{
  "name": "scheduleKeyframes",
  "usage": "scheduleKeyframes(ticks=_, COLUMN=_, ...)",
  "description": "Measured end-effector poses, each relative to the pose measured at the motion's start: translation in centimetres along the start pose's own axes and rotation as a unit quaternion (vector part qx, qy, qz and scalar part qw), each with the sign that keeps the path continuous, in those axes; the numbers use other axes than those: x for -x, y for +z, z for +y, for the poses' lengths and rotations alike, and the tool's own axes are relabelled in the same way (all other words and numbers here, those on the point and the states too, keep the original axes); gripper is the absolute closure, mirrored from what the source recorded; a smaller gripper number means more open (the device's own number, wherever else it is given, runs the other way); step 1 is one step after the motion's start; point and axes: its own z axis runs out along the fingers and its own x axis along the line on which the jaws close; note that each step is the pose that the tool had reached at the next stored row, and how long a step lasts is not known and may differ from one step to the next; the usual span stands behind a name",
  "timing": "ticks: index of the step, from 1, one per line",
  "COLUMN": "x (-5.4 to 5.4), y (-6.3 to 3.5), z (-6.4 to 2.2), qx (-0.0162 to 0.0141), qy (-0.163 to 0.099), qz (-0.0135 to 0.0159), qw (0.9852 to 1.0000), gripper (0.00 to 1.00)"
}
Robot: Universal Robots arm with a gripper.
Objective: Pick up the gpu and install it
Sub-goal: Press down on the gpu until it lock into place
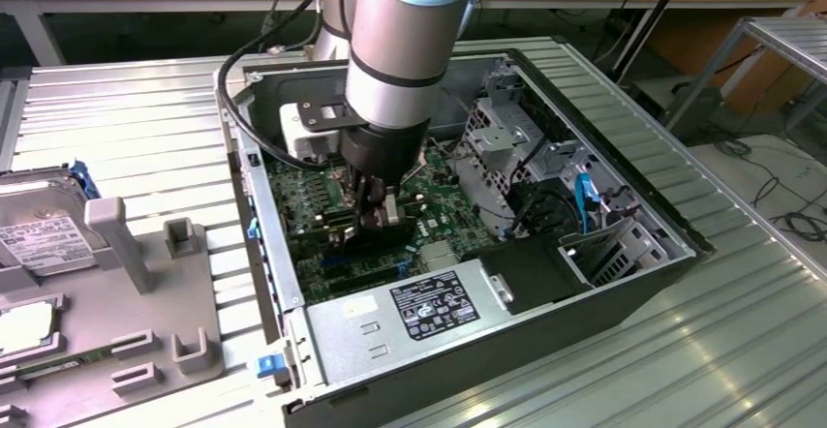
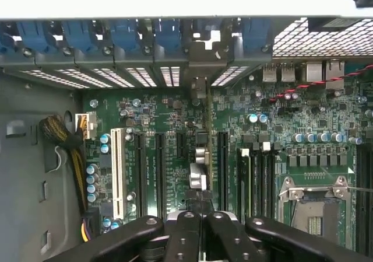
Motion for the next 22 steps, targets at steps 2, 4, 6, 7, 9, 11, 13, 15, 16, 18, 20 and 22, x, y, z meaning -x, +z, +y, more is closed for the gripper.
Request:
scheduleKeyframes(ticks=2, x=0.0, y=0.0, z=0.0, qx=0.0, qy=0.0, qz=0.0, qw=1.0, gripper=0.89)
scheduleKeyframes(ticks=4, x=0.0, y=-0.53, z=0.02, qx=-0.0004, qy=0.0, qz=-0.0007, qw=1.0, gripper=0.89)
scheduleKeyframes(ticks=6, x=0.0, y=-2.06, z=0.17, qx=-0.0001, qy=0.0, qz=-0.0002, qw=1.0, gripper=0.89)
scheduleKeyframes(ticks=7, x=0.1, y=-2.21, z=0.41, qx=-0.0001, qy=0.0, qz=-0.0002, qw=1.0, gripper=0.89)
scheduleKeyframes(ticks=9, x=0.1, y=-2.86, z=0.98, qx=0.0022, qy=0.0, qz=-0.0001, qw=1.0, gripper=0.89)
scheduleKeyframes(ticks=11, x=0.1, y=-3.31, z=1.41, qx=0.0037, qy=0.0, qz=-0.0002, qw=1.0, gripper=0.89)
scheduleKeyframes(ticks=13, x=0.1, y=-3.49, z=2.12, qx=0.0044, qy=0.0, qz=-0.0011, qw=1.0, gripper=0.89)
scheduleKeyframes(ticks=15, x=0.0, y=-3.48, z=2.58, qx=0.0045, qy=0.0, qz=-0.0024, qw=1.0, gripper=0.89)
scheduleKeyframes(ticks=16, x=0.0, y=-3.47, z=2.83, qx=0.0046, qy=0.0, qz=-0.0031, qw=1.0, gripper=0.89)
scheduleKeyframes(ticks=18, x=0.0, y=-3.53, z=3.3, qx=0.0054, qy=0.0, qz=-0.004, qw=1.0, gripper=0.89)
scheduleKeyframes(ticks=20, x=0.1, y=-3.65, z=4.17, qx=0.0081, qy=0.0, qz=-0.0047, qw=1.0, gripper=0.89)
scheduleKeyframes(ticks=22, x=0.1, y=-3.6, z=5.76, qx=0.0091, qy=0.0, qz=-0.0083, qw=0.9999, gripper=0.89)
